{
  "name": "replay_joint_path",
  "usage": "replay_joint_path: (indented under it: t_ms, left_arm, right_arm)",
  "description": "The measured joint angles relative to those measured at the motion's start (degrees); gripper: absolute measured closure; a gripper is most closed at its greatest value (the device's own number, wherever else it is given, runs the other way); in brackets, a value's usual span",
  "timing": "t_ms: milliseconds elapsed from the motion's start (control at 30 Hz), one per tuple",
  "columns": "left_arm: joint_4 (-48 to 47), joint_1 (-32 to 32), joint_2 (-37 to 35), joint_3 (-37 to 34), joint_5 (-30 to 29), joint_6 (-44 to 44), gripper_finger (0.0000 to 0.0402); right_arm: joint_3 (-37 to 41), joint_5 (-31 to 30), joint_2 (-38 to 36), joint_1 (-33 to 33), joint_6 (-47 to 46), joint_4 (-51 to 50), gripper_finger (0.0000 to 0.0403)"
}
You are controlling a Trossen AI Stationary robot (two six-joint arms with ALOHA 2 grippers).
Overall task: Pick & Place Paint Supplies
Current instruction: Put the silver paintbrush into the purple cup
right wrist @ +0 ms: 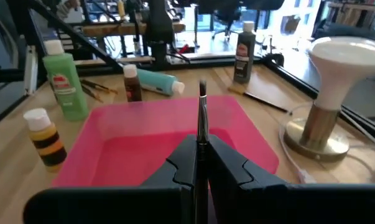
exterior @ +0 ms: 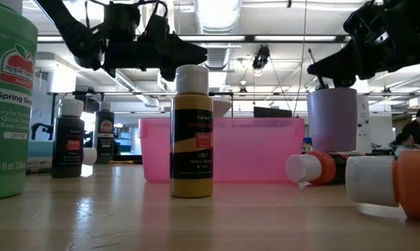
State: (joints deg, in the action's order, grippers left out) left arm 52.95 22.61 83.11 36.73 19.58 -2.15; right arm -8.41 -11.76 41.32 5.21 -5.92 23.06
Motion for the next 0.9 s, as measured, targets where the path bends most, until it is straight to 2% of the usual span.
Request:
replay_joint_path:
  t_ms: [433, 667, 900]
  left_arm:
    - [-0.09, 0.02, 0.0, 0.0, 0.02, 0.0, 0.0236]
    - [-0.44, 0.02, 0.0, 0.0, 0.01, 0.0, 0.0236]
    - [-0.4, 0.02, 0.0, -0.02, 0.0, 0.0, 0.0237]
  right_arm:
    - [2.49, -1.96, 0.15, 0.02, -1.58, -0.29, 0.0385]
    - [2.39, -3.88, -0.03, 0.02, -2.83, -3.82, 0.0385]
    - [1.88, -4.73, -0.04, 0.02, -4.36, -4.32, 0.0352]
